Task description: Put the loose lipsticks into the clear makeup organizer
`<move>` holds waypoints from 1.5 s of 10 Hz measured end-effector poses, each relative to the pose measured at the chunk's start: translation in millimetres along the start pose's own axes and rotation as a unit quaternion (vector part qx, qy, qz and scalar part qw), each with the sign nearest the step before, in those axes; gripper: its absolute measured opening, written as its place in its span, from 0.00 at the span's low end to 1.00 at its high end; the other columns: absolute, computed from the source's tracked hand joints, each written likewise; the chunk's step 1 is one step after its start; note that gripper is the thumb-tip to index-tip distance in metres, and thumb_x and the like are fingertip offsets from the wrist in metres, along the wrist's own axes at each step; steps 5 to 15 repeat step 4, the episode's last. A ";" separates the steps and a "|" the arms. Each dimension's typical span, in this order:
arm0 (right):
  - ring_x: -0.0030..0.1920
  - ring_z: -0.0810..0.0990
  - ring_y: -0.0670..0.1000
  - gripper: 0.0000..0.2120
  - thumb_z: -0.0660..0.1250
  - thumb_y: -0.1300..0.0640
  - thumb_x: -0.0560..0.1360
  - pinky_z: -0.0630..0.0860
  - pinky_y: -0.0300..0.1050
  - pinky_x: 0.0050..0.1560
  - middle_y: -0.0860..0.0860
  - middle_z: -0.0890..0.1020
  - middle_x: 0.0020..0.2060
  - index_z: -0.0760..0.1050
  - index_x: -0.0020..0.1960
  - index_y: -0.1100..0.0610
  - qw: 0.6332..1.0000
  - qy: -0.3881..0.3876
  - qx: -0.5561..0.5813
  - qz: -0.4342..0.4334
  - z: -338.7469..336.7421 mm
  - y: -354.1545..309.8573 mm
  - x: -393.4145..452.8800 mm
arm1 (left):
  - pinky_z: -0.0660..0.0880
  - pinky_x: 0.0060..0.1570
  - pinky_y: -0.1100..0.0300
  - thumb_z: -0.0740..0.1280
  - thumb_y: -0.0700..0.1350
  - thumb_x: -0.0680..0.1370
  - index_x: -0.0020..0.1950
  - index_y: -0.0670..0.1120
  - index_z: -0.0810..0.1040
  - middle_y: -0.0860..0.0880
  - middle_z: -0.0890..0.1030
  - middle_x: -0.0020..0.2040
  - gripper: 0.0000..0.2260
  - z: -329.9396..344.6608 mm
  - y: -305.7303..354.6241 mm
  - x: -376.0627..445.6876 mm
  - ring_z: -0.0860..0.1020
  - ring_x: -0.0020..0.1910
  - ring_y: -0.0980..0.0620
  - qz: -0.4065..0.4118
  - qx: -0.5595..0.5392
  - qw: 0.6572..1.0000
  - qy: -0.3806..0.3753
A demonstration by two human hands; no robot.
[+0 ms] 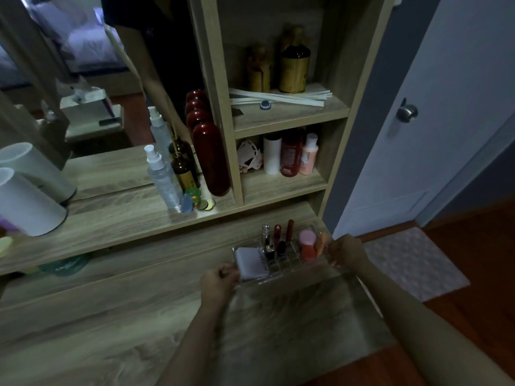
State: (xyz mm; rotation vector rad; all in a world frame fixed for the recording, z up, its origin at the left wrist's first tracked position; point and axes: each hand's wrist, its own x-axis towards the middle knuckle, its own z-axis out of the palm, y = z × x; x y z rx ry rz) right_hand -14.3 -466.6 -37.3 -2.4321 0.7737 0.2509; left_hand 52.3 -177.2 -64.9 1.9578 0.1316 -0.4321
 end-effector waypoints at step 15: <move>0.33 0.77 0.52 0.11 0.61 0.63 0.79 0.74 0.44 0.34 0.59 0.79 0.36 0.76 0.39 0.61 0.968 -0.068 0.222 0.093 -19.2 26.5 -48.7 | 0.76 0.36 0.62 0.65 0.35 0.76 0.48 0.39 0.82 0.42 0.83 0.38 0.06 -25.0 -5.3 -17.2 0.80 0.36 0.48 -0.005 0.122 0.989 -0.084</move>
